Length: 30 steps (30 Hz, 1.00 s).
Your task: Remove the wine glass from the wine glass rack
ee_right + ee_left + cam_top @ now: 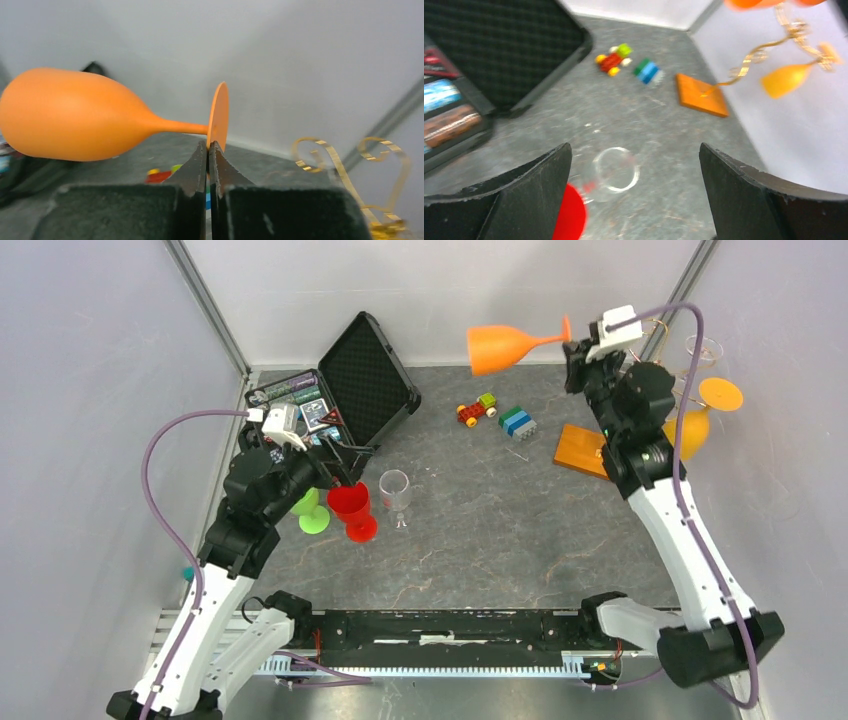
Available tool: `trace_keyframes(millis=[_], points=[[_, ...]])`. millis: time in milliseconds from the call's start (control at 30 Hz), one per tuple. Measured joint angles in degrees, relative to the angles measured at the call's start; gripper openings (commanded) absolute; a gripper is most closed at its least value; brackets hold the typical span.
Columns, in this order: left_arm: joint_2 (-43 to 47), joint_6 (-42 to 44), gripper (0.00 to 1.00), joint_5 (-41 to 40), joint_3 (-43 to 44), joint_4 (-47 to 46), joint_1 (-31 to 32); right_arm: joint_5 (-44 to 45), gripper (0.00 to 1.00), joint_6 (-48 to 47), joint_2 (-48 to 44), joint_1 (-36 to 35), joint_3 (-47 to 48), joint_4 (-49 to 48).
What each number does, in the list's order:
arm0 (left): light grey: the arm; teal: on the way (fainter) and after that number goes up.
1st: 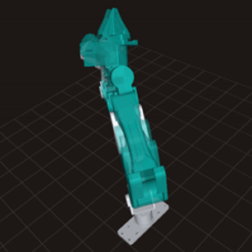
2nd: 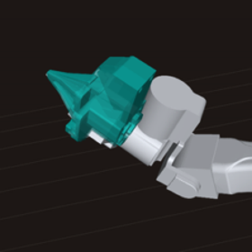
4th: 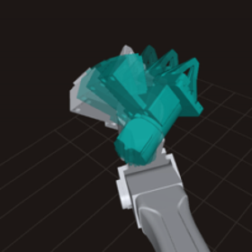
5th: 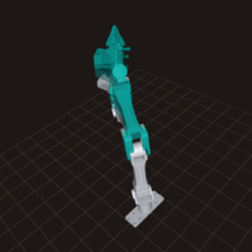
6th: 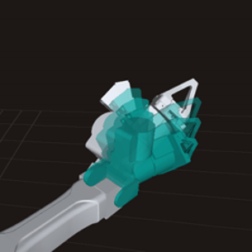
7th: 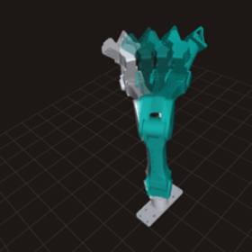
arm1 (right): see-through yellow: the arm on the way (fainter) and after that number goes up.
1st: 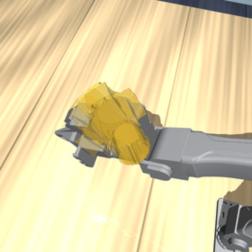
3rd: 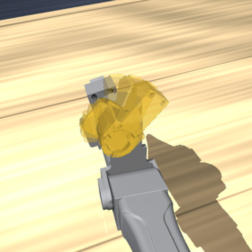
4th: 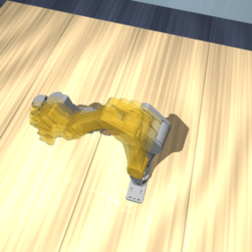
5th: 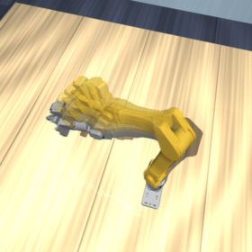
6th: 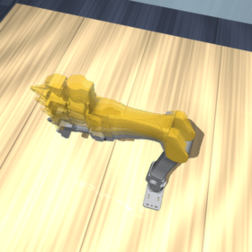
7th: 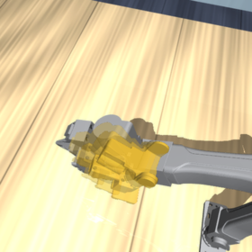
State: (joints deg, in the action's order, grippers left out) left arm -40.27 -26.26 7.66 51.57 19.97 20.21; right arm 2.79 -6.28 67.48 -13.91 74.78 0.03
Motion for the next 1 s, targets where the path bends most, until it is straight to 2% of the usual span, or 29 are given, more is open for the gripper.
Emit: trace_keyframes(millis=[300,433,633,800,1000], points=[[-8.2,-17.2,1.0,18.4,0.0,-20.7,1.2,-15.1,0.0,17.2,-11.1,-6.7,-19.8,-3.0],[-11.8,-21.2,0.99,19.7,0.0,-23.9,5.7,-17.6,0.0,21.7,-13.0,-9.5,-25.0,-4.5],[-13.9,-22.6,0.88,16.3,0.6,-22.9,13.6,-18.5,0.0,24.8,-13.3,-11.6,-27.4,-7.6],[-16.3,-23.7,0.68,13.0,1.0,-21.7,16.3,-18.3,0.0,25.8,-13.9,-12.1,-28.8,-9.8],[-17.6,-24.0,0.33,10.2,2.4,-21.0,17.8,-17.4,0.0,26.4,-14.3,-12.2,-30.5,-10.0]])
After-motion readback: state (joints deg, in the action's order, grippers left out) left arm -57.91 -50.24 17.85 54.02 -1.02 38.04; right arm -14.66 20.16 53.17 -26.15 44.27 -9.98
